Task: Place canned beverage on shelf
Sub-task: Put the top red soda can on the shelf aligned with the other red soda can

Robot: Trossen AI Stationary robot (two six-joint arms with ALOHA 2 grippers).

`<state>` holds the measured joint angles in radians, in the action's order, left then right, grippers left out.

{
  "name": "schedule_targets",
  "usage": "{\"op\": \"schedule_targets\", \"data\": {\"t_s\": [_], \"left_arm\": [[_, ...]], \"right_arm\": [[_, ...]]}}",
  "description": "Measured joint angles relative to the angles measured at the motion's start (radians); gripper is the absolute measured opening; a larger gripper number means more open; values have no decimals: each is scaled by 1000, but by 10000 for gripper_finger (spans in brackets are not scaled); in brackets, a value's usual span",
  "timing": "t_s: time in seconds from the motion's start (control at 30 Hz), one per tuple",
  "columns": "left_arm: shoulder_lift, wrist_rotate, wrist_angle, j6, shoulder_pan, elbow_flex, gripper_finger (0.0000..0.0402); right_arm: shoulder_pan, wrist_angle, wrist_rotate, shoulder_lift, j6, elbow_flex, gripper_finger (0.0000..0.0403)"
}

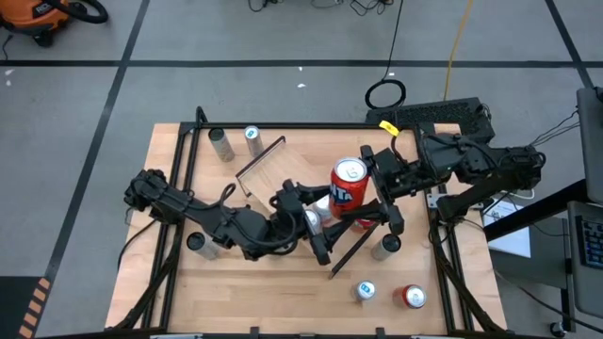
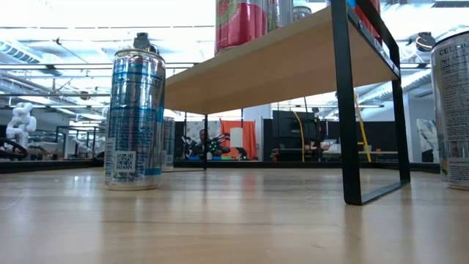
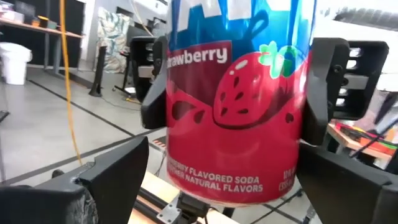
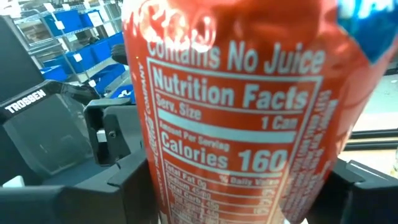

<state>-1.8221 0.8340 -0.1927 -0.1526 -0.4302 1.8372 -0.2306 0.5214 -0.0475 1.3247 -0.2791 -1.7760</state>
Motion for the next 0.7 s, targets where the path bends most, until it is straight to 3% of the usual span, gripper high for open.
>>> {"op": "schedule_targets", "data": {"t_s": [0.23, 0.7], "left_arm": [[0, -85, 2, -27, 38, 0, 387], [-1, -115, 49, -43, 48, -1, 300]], "right_arm": [[0, 0, 0, 7, 3, -1, 279], [0, 7, 22, 21, -4, -2, 279]]}}
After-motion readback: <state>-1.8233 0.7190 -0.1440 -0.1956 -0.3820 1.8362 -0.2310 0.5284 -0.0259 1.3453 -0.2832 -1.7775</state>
